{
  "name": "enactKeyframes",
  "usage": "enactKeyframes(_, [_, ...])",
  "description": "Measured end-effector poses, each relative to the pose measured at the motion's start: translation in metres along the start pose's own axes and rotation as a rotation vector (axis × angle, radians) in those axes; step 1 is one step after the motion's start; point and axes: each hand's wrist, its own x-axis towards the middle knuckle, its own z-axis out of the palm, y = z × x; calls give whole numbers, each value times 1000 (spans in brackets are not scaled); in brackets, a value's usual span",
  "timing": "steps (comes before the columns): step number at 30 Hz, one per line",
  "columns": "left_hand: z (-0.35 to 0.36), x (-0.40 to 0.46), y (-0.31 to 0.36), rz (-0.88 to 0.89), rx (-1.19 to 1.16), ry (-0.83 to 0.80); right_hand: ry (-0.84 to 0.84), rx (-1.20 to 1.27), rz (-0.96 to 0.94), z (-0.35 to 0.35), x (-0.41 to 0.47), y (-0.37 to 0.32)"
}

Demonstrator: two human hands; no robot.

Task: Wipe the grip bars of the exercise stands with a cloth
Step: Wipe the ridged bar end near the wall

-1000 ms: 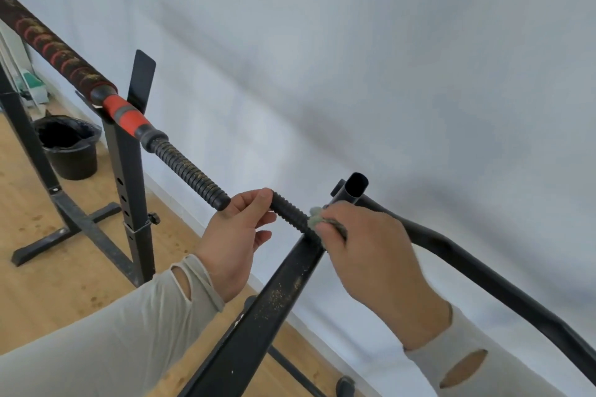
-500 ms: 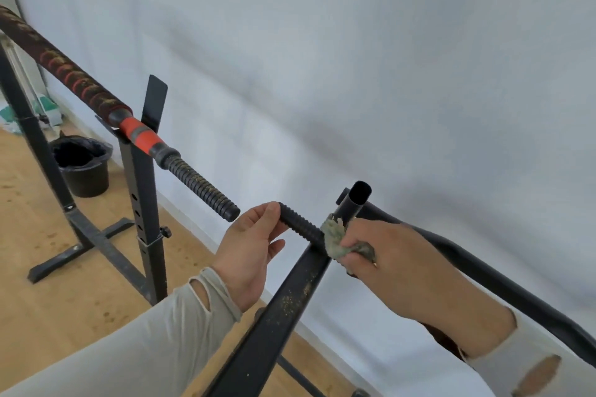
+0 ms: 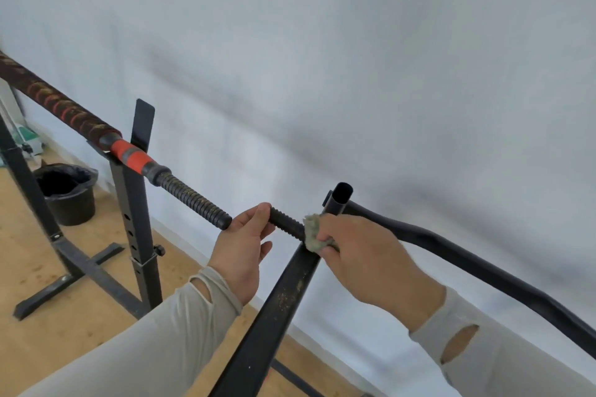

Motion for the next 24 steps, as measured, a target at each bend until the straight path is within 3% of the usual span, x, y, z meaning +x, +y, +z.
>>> enactKeyframes(5, [7,-5,-2,-27,-4,-5,14,-232,2,-2,-6,-7])
enactKeyframes(13, [5,-2,-2,-50,-14,-94,158,-111,-36,17,39,-56])
enactKeyframes(20, [8,-8,4,-52,51,44,90,-305,-16,-1,-17,-30])
enactKeyframes(24, [9,-17,11,-83,113,11,165,-312,-5,-8,-39,-25])
